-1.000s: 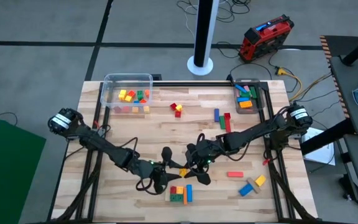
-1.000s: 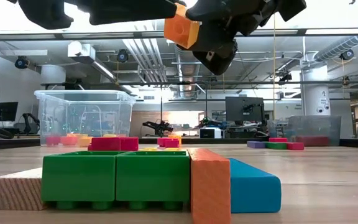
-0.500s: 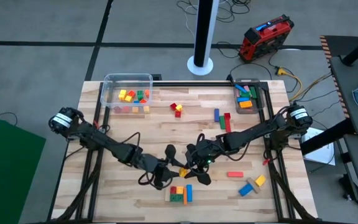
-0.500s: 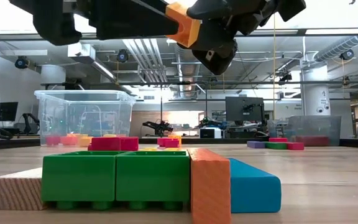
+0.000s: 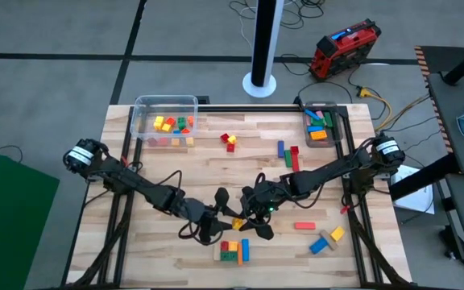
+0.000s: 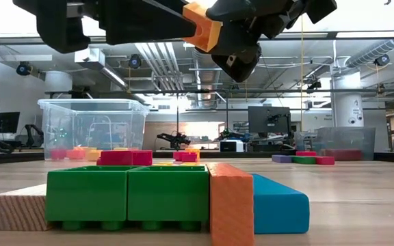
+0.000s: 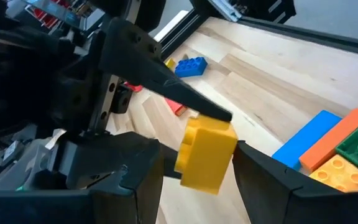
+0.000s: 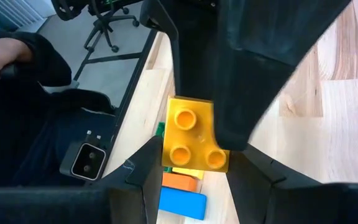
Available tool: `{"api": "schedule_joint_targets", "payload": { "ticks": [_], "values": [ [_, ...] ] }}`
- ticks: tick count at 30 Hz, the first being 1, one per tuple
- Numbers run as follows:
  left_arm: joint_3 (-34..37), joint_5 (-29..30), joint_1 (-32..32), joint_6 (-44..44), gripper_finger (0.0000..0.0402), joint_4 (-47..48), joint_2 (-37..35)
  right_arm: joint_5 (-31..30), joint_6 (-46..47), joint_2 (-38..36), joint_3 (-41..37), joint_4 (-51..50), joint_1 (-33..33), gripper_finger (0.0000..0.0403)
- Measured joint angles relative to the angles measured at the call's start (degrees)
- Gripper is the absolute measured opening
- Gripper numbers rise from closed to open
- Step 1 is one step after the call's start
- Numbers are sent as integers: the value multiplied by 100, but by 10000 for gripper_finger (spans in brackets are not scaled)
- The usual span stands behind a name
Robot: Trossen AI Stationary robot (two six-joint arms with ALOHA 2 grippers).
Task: Sort blocks by size
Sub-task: Put the yellow square game piece into the transparent bin
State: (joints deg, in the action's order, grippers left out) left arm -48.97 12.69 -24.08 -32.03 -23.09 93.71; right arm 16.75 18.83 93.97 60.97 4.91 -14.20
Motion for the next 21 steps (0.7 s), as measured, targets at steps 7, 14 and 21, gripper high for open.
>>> {"api": "schedule_joint_targets", "payload": {
  "ticks": [7,14,21],
  "values": [
    [2,-22,0,-48,161,-53,0,-2,0,0,0,2,0,137],
    [2,-29,20,-51,126,-49,0,-6,0,0,0,5,0,137],
    [2,-29,29,-90,92,-64,0,-2,3,0,0,3,0,137]
  ]
}}
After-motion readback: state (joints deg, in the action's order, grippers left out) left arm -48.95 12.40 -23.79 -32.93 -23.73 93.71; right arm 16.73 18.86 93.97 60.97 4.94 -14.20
